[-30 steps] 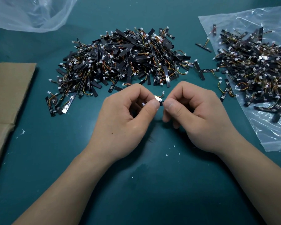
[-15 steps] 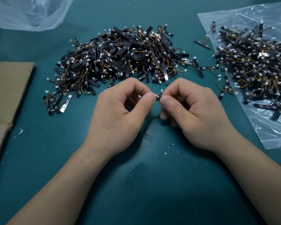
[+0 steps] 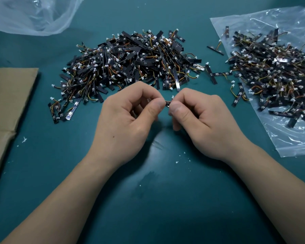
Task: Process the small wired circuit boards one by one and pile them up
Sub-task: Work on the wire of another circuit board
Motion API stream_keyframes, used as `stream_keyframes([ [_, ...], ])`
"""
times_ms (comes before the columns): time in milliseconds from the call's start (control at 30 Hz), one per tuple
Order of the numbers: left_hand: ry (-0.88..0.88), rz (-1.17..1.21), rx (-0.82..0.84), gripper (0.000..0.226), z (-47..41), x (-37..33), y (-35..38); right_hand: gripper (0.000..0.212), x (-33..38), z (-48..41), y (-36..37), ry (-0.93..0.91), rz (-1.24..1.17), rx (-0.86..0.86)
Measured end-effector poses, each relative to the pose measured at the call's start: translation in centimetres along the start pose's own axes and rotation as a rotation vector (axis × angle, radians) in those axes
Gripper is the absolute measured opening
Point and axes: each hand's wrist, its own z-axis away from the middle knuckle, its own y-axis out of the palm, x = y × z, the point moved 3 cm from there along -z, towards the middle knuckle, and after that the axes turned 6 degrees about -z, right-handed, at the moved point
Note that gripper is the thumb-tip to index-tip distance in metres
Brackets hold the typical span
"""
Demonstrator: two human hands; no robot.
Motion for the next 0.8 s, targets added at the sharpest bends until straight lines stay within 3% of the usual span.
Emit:
stream_keyframes([
  [67,0.003,-0.005,-0.006,0.004,0.1,-0.1,0.2,0.035,-0.1,0.0,0.1,-0.007,0.028,0.012],
  [133,-0.01,-0.029,-0.046,0.014,0.2,-0.1,0.3,0.038,0.1,0.0,-0.1,-0.043,-0.03,-0.028],
  [267,0.003,-0.18,-0.058,0.019,0.1,0.2,0.3,0.022,-0.6,0.2,-1.4,-0.053,-0.485,-0.305],
  [367,0.121,-0.45,0.099,0.018,0.4,0.0,1.2,0.048,-1.7,-0.2,-1.7,0.045,-0.591,-0.324],
  [467,0.155,-0.63,0.195,0.024,0.5,0.2,1.8,0.042,-1.9,-0.5,-1.1,0.088,-0.459,-0.235],
  [600,0.106,-0.577,0.137,0.03,0.3,0.3,1.4,0.02,-1.5,0.0,-0.1,0.049,-0.164,-0.116],
  [800,0.109,-0.529,0.112,0.022,0.3,0.4,1.3,0.014,-1.2,0.0,-0.2,0.07,-0.087,-0.162],
])
